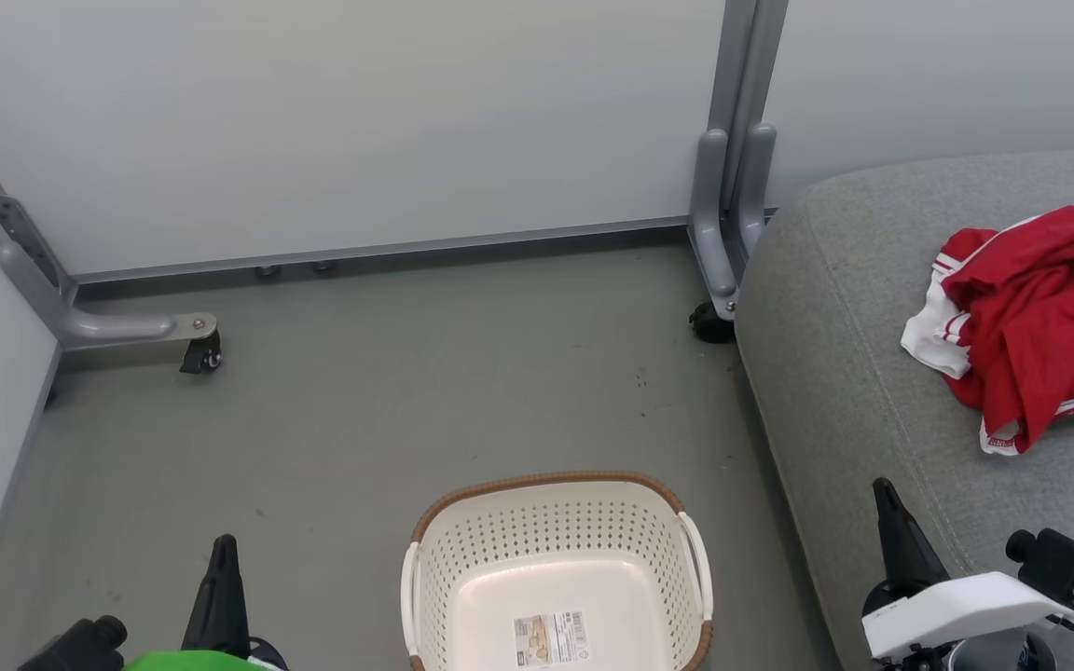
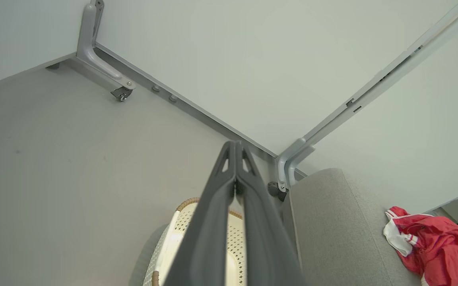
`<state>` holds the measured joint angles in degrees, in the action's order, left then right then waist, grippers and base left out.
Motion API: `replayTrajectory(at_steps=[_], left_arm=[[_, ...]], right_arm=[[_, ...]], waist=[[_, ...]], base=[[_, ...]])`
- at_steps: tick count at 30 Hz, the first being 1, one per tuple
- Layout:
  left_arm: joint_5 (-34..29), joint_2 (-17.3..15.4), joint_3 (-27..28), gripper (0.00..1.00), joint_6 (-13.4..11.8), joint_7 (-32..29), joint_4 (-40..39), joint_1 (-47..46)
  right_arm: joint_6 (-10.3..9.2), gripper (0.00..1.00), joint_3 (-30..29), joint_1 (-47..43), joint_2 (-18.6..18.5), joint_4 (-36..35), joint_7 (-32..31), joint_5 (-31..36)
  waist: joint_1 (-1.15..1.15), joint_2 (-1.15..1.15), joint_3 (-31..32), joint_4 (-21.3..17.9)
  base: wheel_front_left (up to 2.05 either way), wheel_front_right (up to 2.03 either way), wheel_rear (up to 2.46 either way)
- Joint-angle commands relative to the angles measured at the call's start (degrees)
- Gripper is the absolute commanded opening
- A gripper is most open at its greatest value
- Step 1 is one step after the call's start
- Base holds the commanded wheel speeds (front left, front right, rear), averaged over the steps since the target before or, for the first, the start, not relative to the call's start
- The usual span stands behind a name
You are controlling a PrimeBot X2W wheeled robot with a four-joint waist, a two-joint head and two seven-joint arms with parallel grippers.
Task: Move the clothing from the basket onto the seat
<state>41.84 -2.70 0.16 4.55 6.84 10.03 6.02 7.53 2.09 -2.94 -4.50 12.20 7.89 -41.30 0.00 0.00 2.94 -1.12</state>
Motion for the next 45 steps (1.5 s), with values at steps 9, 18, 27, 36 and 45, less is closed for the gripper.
replayTrajectory(at_steps=[9, 18, 27, 36, 45], left_arm=[[8.4, -0.6, 1.2, 0.00, 0.7, -2.0, 0.2, -3.5], [14.6, -0.6, 1.9, 0.00, 1.0, -3.6, 0.7, -4.8], [20.4, -0.7, 2.6, 0.00, 1.4, -5.1, 1.3, -6.1], [25.8, -0.7, 3.1, 0.00, 1.6, -6.5, 1.7, -7.3], [30.5, -0.7, 3.7, 0.00, 2.0, -7.8, 2.1, -8.4]], right_arm=[[-0.02, 0.00, -1.1, 3.0, -0.4, -0.3, -2.0, -8.7], [-0.03, 0.00, -1.9, 3.9, -0.4, 0.0, -3.5, -15.2], [-0.03, 0.00, -2.7, 4.8, -0.3, 0.3, -5.0, -21.2], [-0.01, 0.00, -3.4, 5.5, -0.2, 0.5, -6.4, -26.7], [-0.02, 0.00, -4.2, 6.3, -0.1, 0.7, -7.8, -31.6]], waist=[[0.00, 0.00, -0.3, 0.1], [0.00, 0.00, -0.6, 0.2], [0.00, 0.00, -0.9, 0.3], [0.00, 0.00, -1.2, 0.4], [0.00, 0.00, -1.5, 0.6]], base=[[0.00, 0.00, 0.00], [0.00, 0.00, 0.00], [0.00, 0.00, 0.00], [0.00, 0.00, 0.00], [0.00, 0.00, 0.00]])
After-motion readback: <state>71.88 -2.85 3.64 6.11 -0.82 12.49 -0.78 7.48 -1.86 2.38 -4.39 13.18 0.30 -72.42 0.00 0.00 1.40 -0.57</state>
